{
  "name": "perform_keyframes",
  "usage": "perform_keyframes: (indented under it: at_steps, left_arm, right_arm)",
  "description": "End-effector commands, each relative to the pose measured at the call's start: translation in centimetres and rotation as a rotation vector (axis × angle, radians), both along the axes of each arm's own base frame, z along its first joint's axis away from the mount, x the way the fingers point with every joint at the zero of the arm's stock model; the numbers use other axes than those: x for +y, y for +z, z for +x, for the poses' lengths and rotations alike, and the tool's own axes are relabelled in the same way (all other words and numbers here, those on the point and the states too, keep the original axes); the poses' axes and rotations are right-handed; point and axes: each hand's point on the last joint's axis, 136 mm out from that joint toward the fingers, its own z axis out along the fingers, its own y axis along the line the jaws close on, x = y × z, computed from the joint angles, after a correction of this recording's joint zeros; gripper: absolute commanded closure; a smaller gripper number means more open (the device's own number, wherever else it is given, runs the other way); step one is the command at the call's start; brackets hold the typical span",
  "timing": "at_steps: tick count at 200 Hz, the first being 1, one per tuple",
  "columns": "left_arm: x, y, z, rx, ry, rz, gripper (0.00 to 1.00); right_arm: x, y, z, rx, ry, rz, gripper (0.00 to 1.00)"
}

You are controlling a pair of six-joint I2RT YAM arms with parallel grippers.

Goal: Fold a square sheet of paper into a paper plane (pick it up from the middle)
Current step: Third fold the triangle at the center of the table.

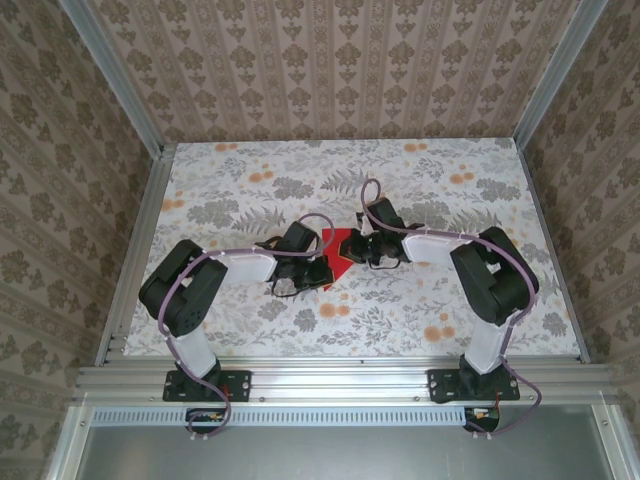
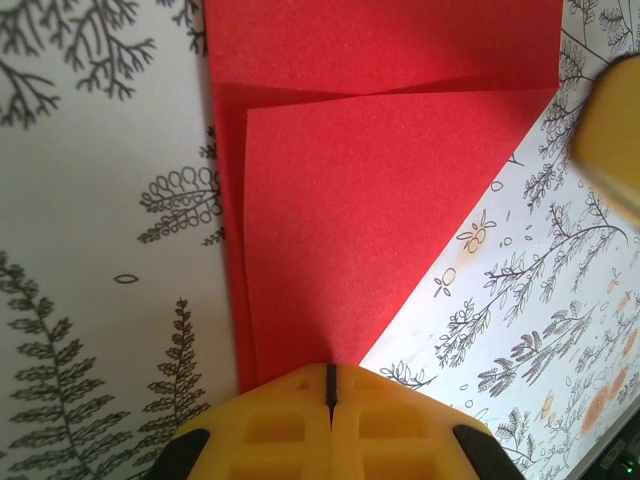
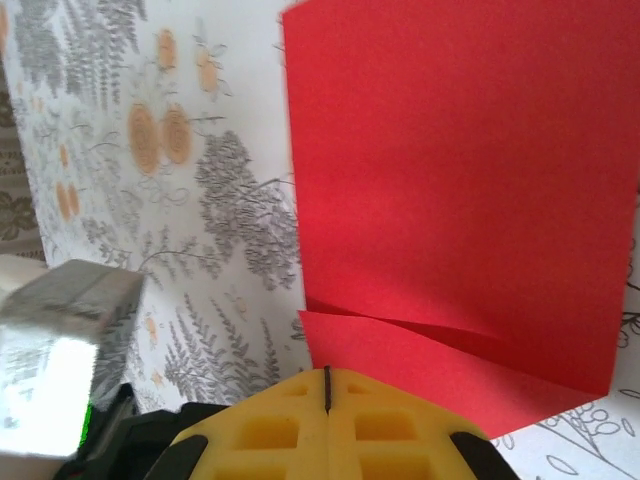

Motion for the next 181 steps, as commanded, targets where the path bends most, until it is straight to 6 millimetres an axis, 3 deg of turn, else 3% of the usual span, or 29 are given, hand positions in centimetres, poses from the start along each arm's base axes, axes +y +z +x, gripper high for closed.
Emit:
perform_keyframes:
  at_steps: [1, 64, 112, 181]
  left_arm:
    - [2.3, -3.1, -2.8, 0.108, -0.023, 0.13, 1.0]
    - [2.6, -2.6, -3.8, 0.109, -0.06, 0.11, 0.98]
    - [2.9, -2.2, -5.8, 0.139, -0.097, 0.054, 0.96]
    - [4.7, -2.7, -7.1, 0.138, -0.14, 0.163, 0.97]
  right_arm:
    - [-0.3, -2.7, -1.0, 0.1, -0.023, -0.001, 0.96]
    - [-2.9, -7.6, -2.3, 0.229, -0.075, -0.16, 0.97]
    - [-3.4, -8.1, -2.4, 0.246, -0.084, -0.187, 0.98]
    - [-3.7, -8.1, -2.3, 0.253, -0.093, -0.202, 0.97]
